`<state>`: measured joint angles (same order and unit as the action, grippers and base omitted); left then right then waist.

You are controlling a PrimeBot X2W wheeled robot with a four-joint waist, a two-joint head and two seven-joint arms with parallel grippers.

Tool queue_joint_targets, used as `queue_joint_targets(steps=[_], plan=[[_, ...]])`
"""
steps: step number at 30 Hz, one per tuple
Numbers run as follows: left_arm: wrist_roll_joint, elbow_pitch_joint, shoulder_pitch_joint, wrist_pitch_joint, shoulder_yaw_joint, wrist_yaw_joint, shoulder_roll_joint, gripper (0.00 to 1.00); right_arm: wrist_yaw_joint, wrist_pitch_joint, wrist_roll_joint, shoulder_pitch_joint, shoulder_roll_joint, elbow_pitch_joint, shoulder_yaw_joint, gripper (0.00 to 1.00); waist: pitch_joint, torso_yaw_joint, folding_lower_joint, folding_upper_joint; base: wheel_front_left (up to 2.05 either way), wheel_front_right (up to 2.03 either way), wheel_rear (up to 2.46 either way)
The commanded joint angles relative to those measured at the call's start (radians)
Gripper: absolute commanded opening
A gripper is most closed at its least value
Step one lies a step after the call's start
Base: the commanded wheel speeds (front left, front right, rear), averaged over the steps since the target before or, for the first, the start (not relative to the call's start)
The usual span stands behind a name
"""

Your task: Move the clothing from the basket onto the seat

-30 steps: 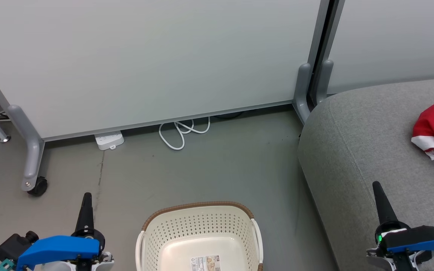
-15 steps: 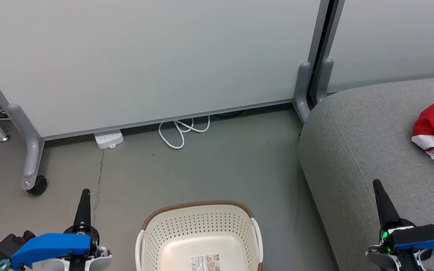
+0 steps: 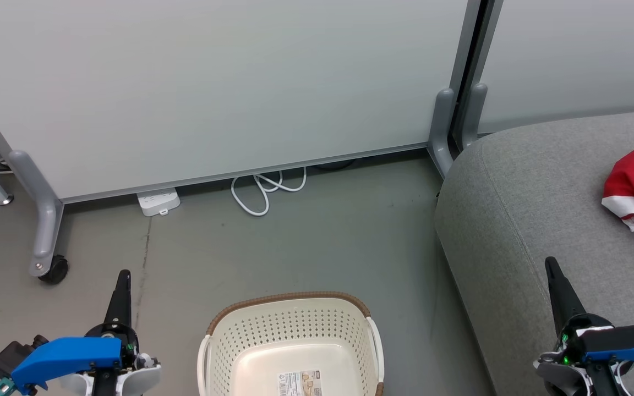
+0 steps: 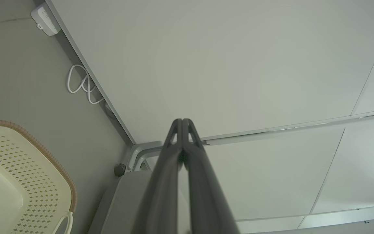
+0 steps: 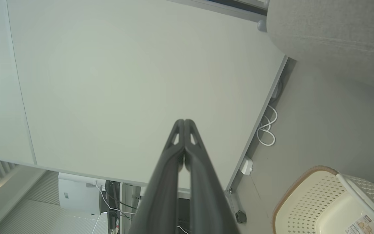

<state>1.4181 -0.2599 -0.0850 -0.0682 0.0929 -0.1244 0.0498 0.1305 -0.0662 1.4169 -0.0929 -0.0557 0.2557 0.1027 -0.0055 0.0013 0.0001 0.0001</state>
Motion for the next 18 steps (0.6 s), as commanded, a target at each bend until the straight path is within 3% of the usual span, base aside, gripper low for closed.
queue_joint_targets(steps=[1,18], plan=[[0.022,0.008,-0.019,-0.005,0.009,-0.009,0.001,0.00,0.000,-0.006,0.024,-0.016,0.002,-0.008,0.002,0.00,0.000,0.000,-0.0001,-0.0001,0.00,0.00,0.00],[0.142,0.014,-0.026,-0.036,0.018,-0.010,0.001,0.00,0.000,-0.038,0.143,-0.019,0.005,-0.011,0.010,0.00,0.006,-0.001,-0.0001,-0.0001,0.00,0.00,0.00]])
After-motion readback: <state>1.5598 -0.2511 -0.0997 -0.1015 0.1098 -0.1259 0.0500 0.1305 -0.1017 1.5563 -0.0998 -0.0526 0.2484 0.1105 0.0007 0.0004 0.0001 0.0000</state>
